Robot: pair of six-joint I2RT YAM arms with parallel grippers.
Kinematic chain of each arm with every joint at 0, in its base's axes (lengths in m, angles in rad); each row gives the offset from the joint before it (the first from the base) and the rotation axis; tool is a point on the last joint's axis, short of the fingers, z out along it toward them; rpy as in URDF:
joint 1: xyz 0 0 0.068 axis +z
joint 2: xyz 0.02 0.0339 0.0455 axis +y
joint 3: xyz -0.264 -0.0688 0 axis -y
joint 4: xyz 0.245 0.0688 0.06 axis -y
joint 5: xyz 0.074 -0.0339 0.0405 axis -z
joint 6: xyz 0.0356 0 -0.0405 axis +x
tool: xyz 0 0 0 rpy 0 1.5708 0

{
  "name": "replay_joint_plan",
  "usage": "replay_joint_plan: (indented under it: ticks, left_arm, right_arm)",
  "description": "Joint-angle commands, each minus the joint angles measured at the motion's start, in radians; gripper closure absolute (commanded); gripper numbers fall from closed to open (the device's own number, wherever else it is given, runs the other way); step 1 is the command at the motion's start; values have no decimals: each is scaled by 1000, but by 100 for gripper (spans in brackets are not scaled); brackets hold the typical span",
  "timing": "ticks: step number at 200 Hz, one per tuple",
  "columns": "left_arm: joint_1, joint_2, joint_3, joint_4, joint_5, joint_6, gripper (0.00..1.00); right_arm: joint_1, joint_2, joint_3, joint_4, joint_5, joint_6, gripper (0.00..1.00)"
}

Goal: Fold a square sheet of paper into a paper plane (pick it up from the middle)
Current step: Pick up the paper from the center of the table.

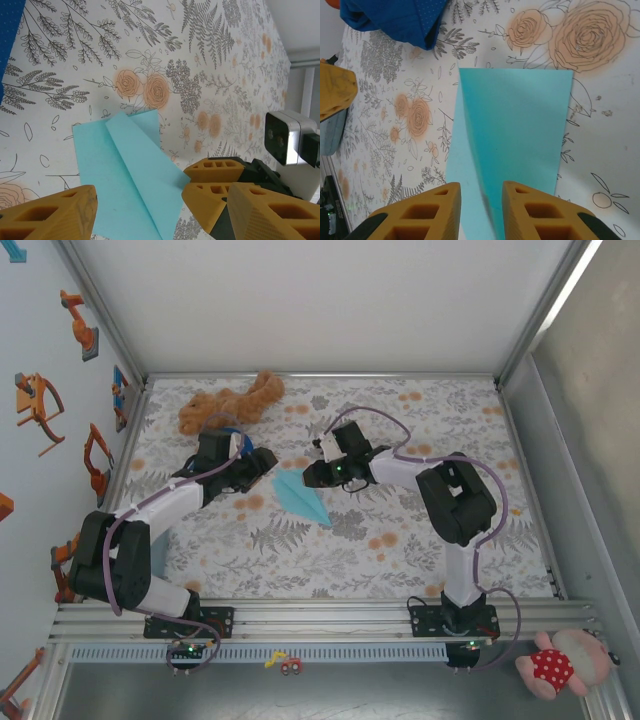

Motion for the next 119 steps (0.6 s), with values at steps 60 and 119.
replay_joint_plan:
  ticks: [60, 119]
  left_arm:
    - [-9, 7, -2, 17, -8, -35, 30]
    - [-12, 6, -30, 68, 29, -50, 29]
  right_arm:
    - [-12, 10, -2, 24, -38, -23, 69]
    - [-12, 24, 24, 10, -88, -76, 87]
